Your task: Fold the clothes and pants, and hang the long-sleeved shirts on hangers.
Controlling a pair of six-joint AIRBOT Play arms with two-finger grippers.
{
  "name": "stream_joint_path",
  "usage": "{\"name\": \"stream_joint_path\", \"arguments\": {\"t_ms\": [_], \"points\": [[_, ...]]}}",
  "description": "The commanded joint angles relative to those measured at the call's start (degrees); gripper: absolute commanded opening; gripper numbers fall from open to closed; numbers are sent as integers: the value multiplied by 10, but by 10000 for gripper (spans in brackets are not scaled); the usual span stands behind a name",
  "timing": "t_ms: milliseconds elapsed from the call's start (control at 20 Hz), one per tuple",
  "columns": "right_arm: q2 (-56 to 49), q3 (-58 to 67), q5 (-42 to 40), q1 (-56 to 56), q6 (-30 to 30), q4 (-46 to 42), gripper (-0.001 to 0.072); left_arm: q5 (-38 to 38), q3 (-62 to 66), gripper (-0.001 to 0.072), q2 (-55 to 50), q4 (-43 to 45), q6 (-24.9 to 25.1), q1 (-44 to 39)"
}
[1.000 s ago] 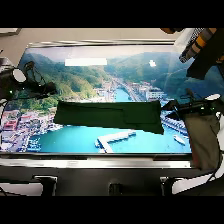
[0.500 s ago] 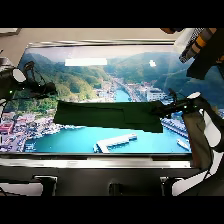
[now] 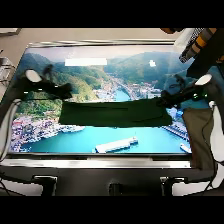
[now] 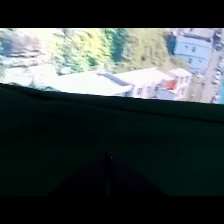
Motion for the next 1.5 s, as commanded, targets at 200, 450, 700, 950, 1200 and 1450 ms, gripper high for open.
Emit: {"name": "stream_joint_path", "arguments": {"t_ms": [200,450,700,950,1200,1450], "points": [[97,117,119,1,141,-96,31,137,0,17,-121,-261,2,-221],[130,172,159,1,169,-131,31,234,15,16,-185,-409,2,-333],[130,194,179,1,171,-132,32,238,115,16,-261,-456,-16,-382],[130,194,175,1,179,-132,32,241,216,16,-331,-456,-74,-424],[130,194,158,1,181,-132,32,176,226,16,-320,-445,-71,-394],[127,194,123,24,200,-75,32,-13,225,16,-218,-211,-74,-277]]}}
